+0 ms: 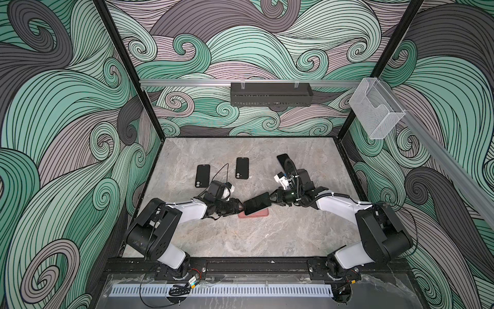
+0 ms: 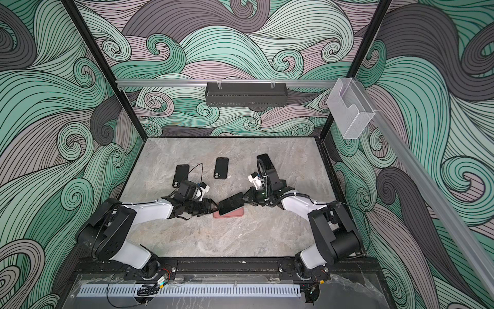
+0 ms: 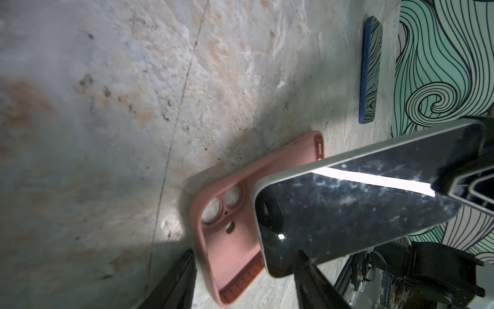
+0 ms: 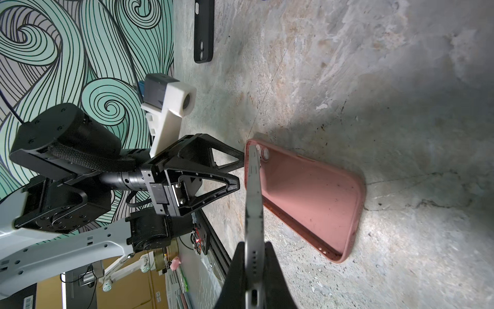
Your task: Put the phone into the phone case
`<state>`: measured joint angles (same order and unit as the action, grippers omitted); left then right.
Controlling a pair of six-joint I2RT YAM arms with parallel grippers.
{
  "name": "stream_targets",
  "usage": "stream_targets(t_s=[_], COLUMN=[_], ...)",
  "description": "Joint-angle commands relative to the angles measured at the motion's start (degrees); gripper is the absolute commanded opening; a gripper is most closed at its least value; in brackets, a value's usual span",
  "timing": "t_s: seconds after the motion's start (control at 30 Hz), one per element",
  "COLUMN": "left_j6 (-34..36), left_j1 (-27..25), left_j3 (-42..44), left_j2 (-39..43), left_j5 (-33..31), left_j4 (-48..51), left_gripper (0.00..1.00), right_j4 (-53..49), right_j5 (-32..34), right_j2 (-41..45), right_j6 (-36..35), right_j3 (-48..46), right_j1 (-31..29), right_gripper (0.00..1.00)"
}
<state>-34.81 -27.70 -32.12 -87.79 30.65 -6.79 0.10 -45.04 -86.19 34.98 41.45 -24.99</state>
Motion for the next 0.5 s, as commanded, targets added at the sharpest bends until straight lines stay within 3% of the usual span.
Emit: stream_targets(t_s=[0.0, 0.47], left_j6=[-0.9, -2.3], left_j1=[-0.6, -1.3], left_j3=[-0.7, -0.1], left_j2=[-1.0, -1.8], left_j5=[0.4, 0.8], left_j4=[-2.1, -4.0], left_gripper=[0.58, 0.55], right_j4=[2.6, 8.3], right_j5=[-2.3, -3.0], right_j2=[-0.7, -5.7], right_j6=[0.5, 2.9], right_j3=[0.8, -0.1], right_j1=[-0.1, -1.1], right_gripper=[0.0, 0.0])
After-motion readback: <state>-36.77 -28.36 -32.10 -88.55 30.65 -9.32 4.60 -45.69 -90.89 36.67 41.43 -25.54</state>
